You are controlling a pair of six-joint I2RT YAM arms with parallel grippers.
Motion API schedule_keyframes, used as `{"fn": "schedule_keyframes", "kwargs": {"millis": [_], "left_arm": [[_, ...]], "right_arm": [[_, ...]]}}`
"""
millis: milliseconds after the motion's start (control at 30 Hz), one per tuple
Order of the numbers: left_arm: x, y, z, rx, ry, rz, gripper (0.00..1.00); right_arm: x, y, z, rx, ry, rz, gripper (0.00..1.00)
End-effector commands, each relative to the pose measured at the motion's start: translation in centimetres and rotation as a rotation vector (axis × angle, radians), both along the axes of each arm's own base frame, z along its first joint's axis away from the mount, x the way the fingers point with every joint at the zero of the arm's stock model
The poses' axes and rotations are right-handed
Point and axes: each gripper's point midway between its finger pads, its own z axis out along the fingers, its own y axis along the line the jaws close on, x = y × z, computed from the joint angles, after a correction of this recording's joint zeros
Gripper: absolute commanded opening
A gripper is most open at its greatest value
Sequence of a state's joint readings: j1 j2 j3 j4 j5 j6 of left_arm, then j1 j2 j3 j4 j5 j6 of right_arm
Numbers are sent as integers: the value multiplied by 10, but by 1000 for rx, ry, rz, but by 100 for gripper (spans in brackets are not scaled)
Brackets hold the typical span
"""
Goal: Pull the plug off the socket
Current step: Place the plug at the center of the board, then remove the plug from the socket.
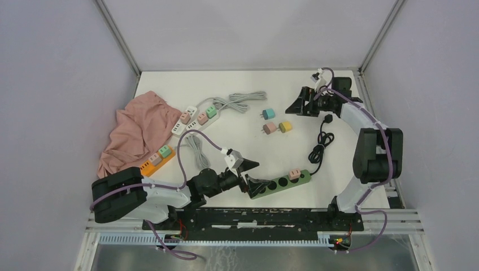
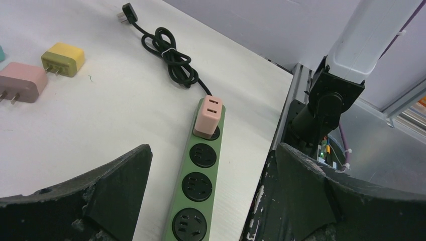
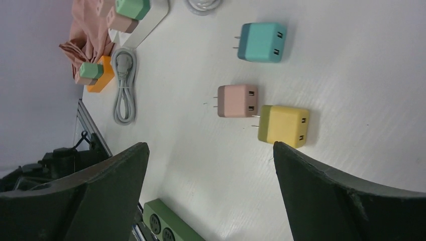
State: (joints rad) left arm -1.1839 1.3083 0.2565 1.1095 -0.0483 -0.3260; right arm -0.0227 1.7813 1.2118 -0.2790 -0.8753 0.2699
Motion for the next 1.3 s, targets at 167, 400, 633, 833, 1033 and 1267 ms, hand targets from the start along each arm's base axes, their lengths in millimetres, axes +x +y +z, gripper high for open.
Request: {"fn": "schedule_keyframes", "kwargs": {"millis": [167,400,633,833,1033,1267], "left_arm": [[4,8,18,-81,4,34,99],[5,7,17,-81,5,36,99],[7,8,18,-83,4,39,99],[7,8,19,-84,3,40,99],[8,8,16,-80,6,41,99],[8,9,13,-77,12,42,99]], "right_arm": [[-47,10,92,4,-357,223,100],[-88,13,115,-25,-527,312,100],[-127,18,112,-16,-626,412,100],[-167,21,95,-7,-688,574,100],[-183,16,81,-69,-682,628,100],[-191,11,74,-124,-705,649,100]]}}
